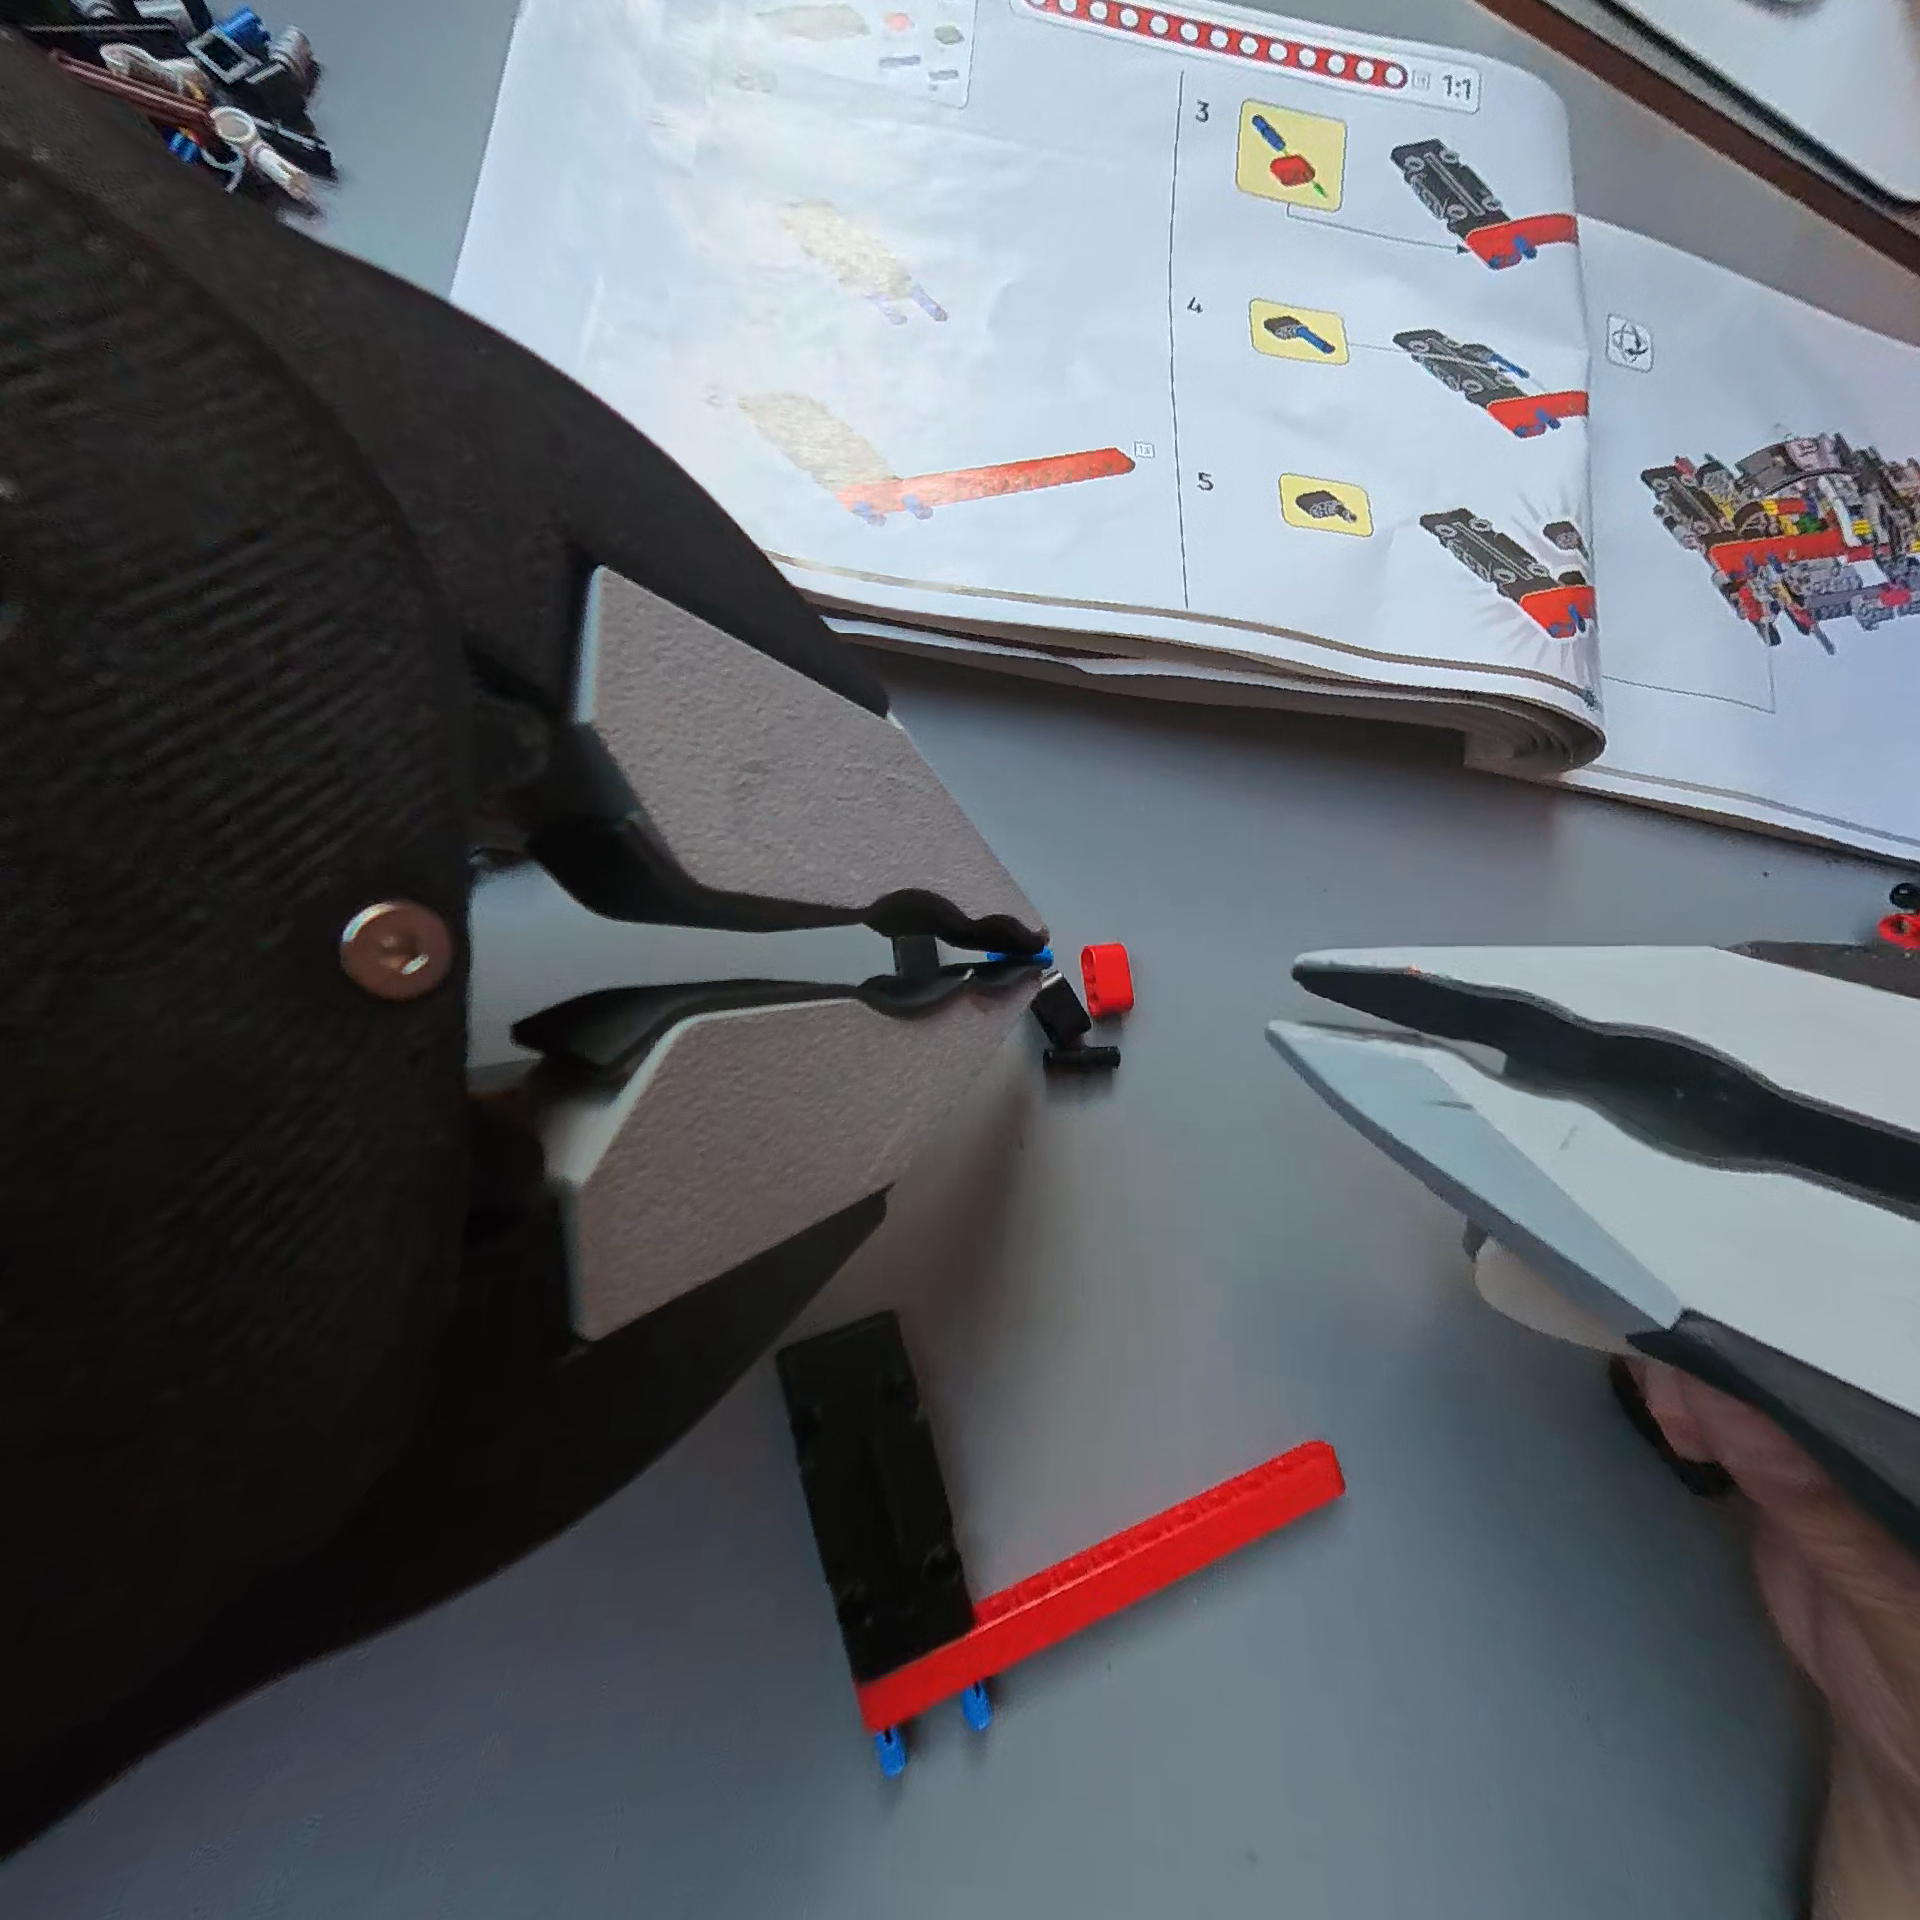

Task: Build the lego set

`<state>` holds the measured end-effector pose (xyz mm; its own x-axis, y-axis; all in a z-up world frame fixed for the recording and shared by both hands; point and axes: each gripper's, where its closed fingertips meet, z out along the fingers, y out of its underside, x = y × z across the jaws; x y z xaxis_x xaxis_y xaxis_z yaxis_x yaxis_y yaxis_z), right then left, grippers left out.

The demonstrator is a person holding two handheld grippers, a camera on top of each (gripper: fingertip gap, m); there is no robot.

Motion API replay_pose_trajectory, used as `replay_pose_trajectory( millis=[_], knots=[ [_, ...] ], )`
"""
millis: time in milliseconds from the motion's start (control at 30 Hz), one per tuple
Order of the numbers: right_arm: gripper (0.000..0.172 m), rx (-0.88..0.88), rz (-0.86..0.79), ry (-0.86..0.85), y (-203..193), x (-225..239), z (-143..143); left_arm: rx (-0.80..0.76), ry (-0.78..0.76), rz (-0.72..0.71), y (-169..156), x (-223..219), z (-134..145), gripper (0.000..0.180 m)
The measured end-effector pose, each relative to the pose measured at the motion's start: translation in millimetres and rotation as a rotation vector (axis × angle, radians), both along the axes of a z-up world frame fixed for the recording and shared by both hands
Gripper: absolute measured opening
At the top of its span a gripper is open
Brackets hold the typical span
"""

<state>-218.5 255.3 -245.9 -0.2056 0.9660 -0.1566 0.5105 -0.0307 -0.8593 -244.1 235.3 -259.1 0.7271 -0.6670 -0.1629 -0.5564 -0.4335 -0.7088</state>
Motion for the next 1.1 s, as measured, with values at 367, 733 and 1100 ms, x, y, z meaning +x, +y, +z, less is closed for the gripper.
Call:
replay_pose_trajectory(
  millis=[367,733,1100],
  knots=[
    [0.020,0.141,0.200,-0.094,-8,-14,-13,0.032,0.035,0.051,4,-15,5,0.000],
    [0.017,0.186,0.351,-0.185,-12,-21,-32,0.021,-0.003,0.070,5,-18,7,0.000],
    [0.014,0.200,0.325,-0.188,-9,-12,-31,0.017,-0.002,0.057,3,-15,7,0.000]
  ],
)
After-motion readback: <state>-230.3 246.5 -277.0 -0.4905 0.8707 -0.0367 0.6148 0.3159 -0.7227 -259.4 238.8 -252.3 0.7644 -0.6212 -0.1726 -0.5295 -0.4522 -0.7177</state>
